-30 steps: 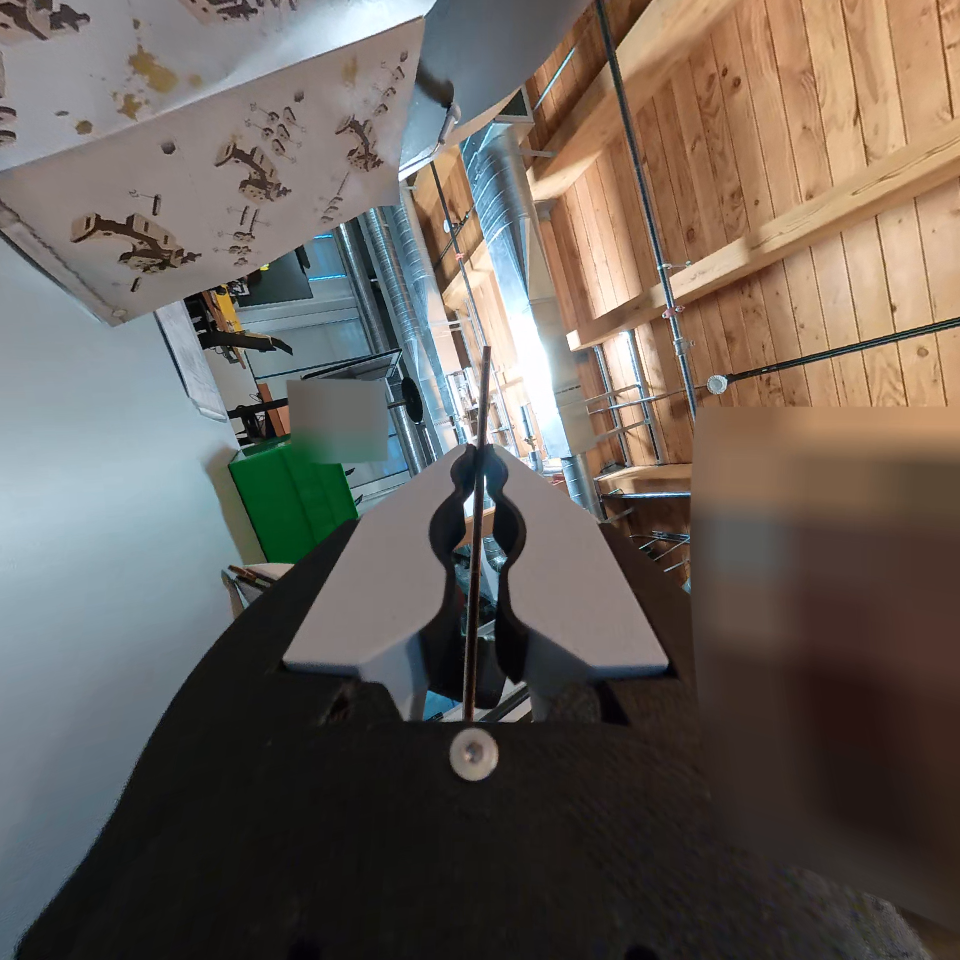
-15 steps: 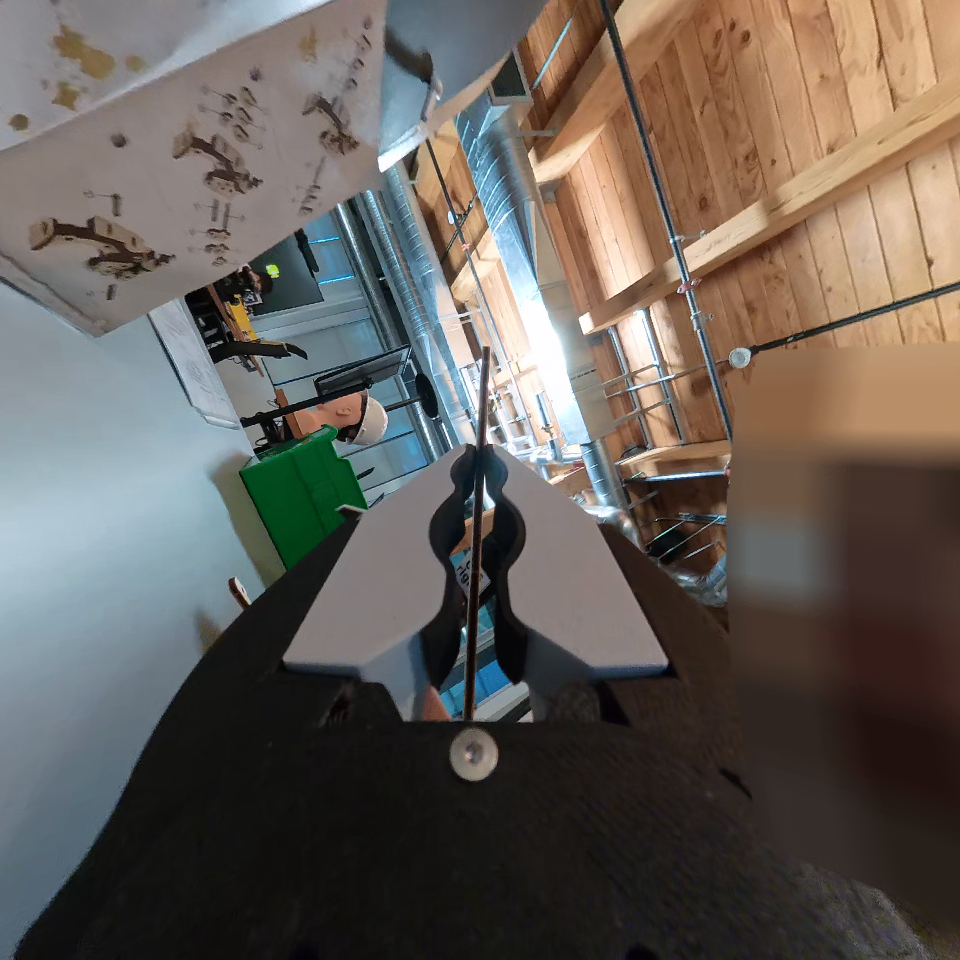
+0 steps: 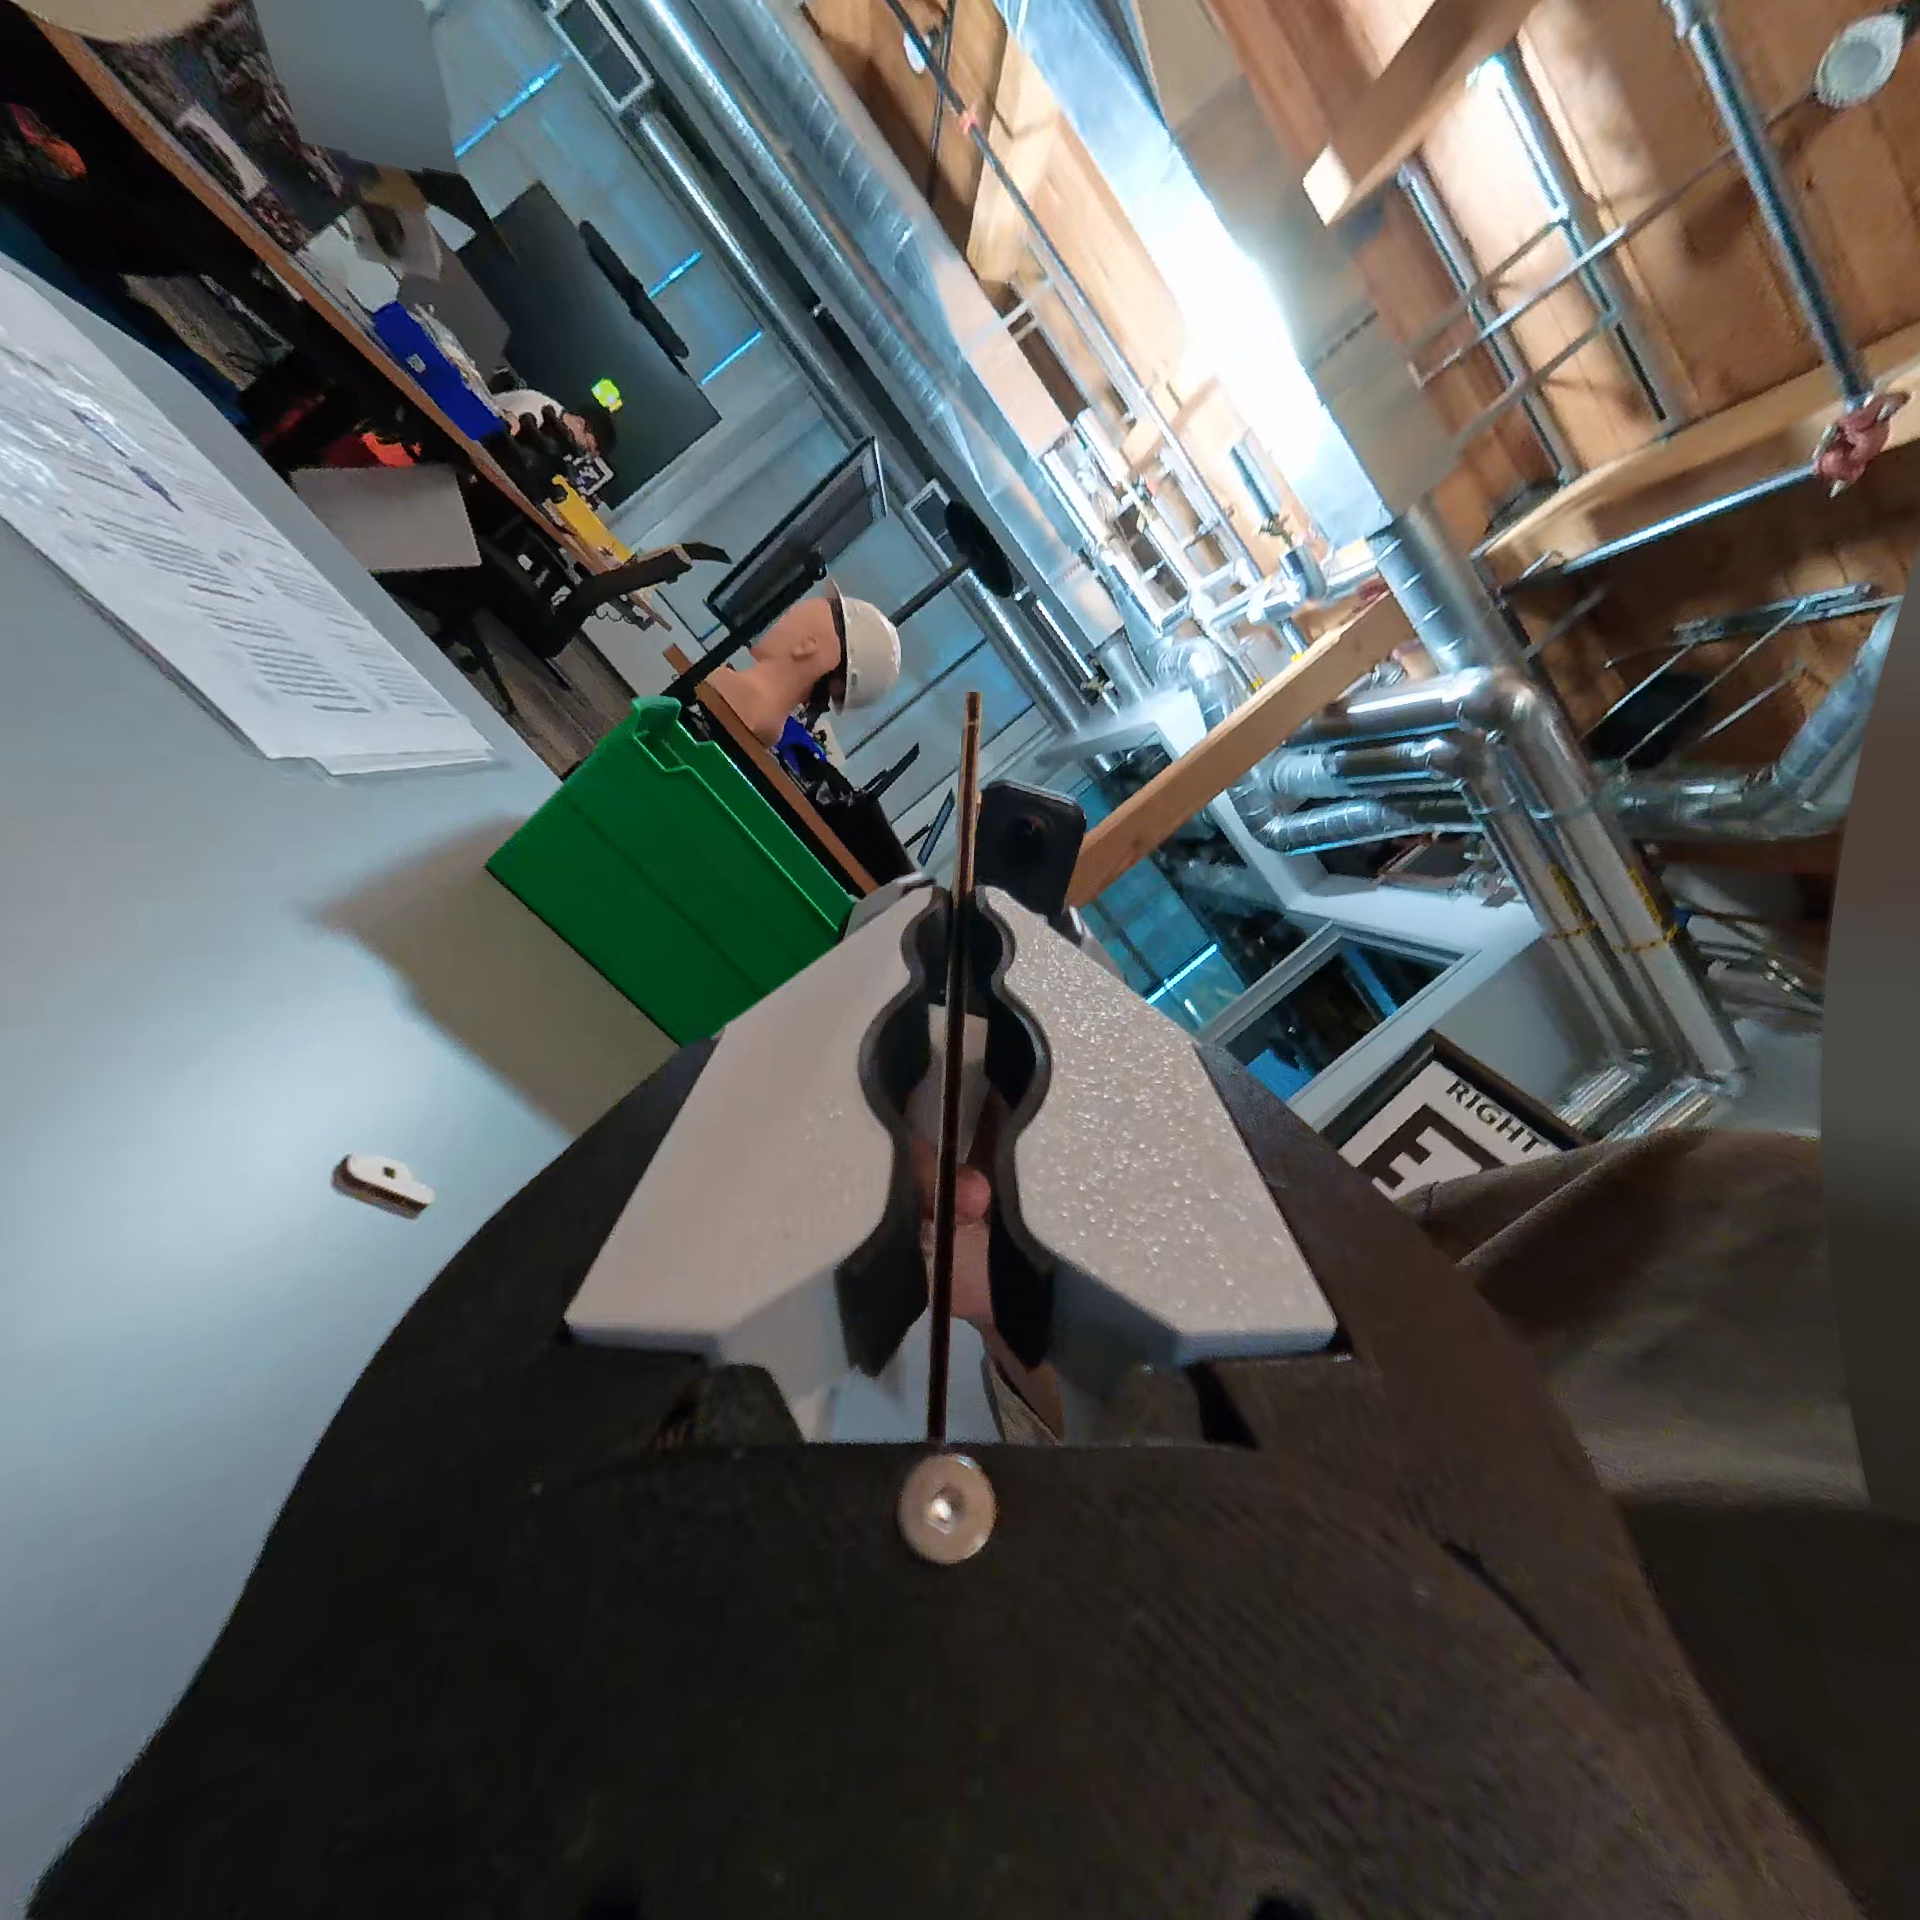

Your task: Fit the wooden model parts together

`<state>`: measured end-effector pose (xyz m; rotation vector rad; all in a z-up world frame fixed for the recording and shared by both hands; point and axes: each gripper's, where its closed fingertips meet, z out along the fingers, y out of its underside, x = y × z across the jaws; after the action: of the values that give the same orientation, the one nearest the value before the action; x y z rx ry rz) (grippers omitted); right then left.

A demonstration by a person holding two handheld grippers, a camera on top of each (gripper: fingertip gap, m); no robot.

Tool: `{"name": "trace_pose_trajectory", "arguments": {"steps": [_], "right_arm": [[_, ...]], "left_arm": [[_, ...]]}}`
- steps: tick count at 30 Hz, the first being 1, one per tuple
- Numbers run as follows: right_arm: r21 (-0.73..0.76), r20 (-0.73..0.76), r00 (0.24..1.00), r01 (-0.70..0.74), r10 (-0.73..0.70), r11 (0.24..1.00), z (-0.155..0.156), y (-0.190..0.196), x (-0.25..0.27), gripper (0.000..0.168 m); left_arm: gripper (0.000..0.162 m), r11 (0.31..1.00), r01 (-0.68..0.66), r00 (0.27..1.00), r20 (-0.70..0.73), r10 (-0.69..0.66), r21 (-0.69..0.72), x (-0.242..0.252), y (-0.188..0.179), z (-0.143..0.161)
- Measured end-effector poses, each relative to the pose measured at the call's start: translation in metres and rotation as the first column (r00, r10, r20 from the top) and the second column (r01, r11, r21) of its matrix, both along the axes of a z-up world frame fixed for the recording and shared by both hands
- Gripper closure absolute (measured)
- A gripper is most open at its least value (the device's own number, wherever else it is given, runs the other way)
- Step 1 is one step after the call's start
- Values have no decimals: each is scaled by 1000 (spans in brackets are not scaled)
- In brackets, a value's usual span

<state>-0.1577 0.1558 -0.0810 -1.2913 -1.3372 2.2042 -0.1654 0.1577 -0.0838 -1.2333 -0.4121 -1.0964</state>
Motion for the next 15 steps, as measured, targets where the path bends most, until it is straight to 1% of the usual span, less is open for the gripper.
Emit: {"name": "trace_pose_trajectory", "arguments": {"steps": [2, 4, 6, 10, 12, 15], "right_arm": [[-20, -8, 1000, -16, 16, 1000, 5, 1, 3, 158], [-10, -10, 1000, -26, 26, 1000, 6, 3, 5, 162], [6, -5, 999, -41, 41, 999, 5, 2, 7, 167], [40, -1, 999, -39, 39, 998, 2, 0, 7, 163], [18, -5, 999, -39, 39, 999, 3, 2, 7, 158], [-14, -1, 999, -41, 41, 999, 0, 5, 6, 157]], "left_arm": [[162, 1000, -3, 1000, -24, 3, 15, 8, 1, 6], [162, 999, 3, 1000, -28, -2, 35, 13, 0, 11], [162, 999, 3, 999, -42, -2, 37, 15, 0, 11], [162, 998, -9, 999, -33, 11, 64, 13, -3, 9], [162, 996, -37, 999, -3, 38, 86, 5, -7, 10], [162, 992, -59, 997, 62, 53, 114, -7, -12, 10]]}}
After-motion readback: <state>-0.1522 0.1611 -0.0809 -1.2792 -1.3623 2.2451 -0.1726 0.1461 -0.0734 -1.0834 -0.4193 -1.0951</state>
